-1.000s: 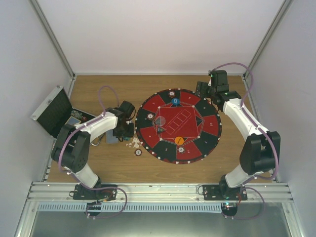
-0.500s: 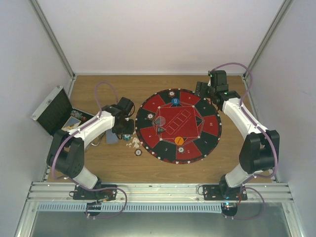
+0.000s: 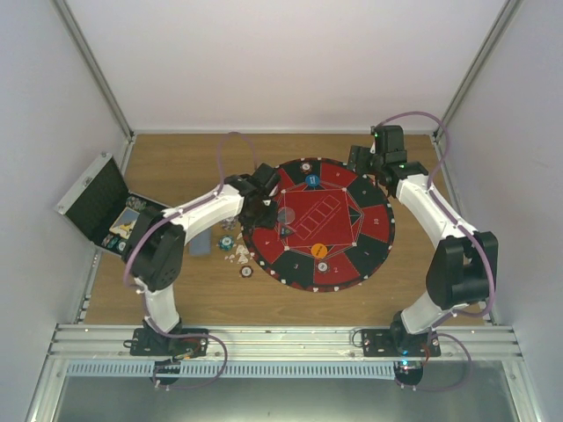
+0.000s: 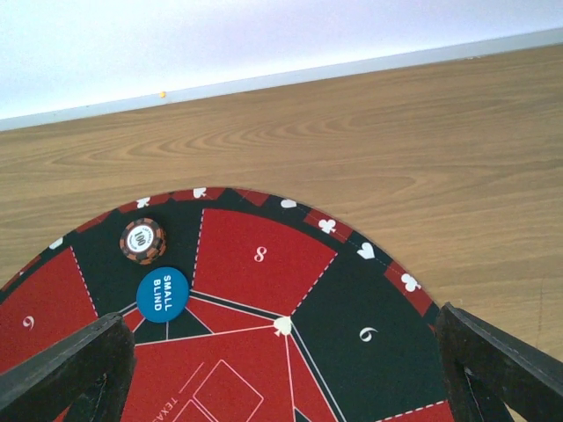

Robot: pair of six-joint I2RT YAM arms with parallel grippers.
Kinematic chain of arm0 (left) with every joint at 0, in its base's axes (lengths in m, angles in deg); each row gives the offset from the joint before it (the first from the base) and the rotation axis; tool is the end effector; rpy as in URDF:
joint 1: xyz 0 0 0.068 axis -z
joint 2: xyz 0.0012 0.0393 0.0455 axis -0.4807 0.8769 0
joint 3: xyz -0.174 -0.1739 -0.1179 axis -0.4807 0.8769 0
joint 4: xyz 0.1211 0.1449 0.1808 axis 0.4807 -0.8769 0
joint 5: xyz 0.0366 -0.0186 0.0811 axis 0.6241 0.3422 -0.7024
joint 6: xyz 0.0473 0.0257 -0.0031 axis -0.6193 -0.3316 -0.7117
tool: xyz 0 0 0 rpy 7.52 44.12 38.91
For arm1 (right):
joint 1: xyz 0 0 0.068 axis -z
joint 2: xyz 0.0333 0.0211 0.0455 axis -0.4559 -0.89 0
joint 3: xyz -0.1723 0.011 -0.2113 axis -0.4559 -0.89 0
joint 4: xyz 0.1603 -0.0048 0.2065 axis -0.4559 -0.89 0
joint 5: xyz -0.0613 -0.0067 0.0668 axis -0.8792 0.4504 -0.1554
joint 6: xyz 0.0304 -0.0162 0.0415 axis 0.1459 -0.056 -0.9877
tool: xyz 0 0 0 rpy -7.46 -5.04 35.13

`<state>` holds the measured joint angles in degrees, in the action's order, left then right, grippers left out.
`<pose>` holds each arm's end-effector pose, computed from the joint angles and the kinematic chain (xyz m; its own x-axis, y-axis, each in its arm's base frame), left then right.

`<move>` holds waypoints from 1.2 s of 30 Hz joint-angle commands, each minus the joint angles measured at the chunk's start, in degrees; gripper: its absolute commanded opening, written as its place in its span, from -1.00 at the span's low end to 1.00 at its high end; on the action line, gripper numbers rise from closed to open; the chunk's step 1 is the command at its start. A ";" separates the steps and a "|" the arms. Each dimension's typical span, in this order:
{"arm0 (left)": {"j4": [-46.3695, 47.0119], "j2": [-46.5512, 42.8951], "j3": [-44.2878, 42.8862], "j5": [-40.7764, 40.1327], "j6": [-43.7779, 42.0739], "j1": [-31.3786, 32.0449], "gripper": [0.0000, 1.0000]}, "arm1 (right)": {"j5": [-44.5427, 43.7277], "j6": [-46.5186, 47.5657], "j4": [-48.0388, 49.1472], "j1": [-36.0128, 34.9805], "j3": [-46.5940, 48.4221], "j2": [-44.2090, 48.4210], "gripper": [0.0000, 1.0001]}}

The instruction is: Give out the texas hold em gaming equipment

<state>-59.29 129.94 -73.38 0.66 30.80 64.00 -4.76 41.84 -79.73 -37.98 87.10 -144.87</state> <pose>0.2981 -0.2116 0.2199 -0.9379 0.1748 -0.2995 0.2270 0.9624 -0.1492 0.3596 0.0655 0.2968 -0.6132 0.2291 -0.7560 0.1052 0.9722 0.2093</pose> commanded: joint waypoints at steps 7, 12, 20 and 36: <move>4.63 8.63 -4.33 -0.53 -3.15 -0.18 -0.40 | -1.25 -0.30 0.55 0.53 1.09 0.79 0.87; 4.76 10.16 -4.95 -2.37 -3.27 -0.28 -0.40 | -1.23 -0.25 0.58 0.52 1.24 0.64 0.87; 4.43 12.05 -5.64 -2.09 -3.60 -0.37 -0.37 | -1.42 -0.11 0.62 0.55 1.64 0.17 0.88; 2.96 13.42 -6.97 -1.92 -3.57 -0.37 -0.05 | -1.40 -0.03 0.40 0.57 1.95 -0.21 0.87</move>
<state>-56.47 142.75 -78.80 -0.76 27.47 63.82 -5.18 41.84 -79.73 -37.98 87.53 -144.87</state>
